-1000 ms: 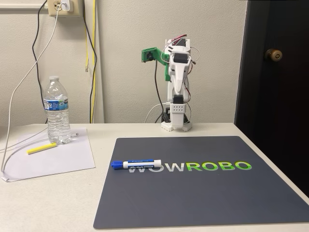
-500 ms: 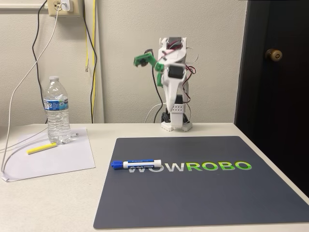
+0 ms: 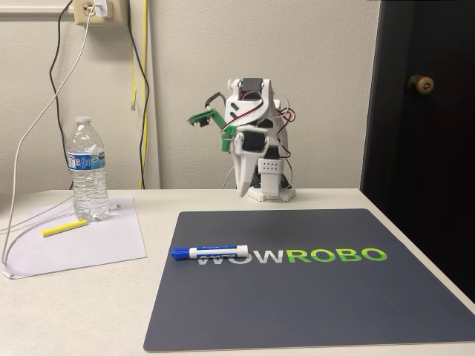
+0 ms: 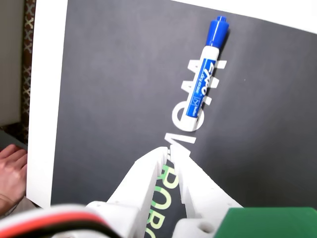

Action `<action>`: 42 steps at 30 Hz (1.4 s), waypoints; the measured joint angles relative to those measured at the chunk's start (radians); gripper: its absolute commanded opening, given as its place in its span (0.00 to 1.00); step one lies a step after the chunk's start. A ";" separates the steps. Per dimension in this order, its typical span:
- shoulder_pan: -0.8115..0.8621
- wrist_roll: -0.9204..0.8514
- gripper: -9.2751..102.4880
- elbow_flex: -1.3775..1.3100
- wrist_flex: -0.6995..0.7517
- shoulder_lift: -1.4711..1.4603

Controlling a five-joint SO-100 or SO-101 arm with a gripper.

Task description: Pick up the blue marker.

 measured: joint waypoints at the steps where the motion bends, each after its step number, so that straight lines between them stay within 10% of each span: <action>1: 0.008 -0.009 0.08 0.000 0.000 -0.008; 23: 0.123 -0.169 0.08 -0.163 0.067 -0.258; 42: 0.166 -0.118 0.31 -0.282 0.080 -0.403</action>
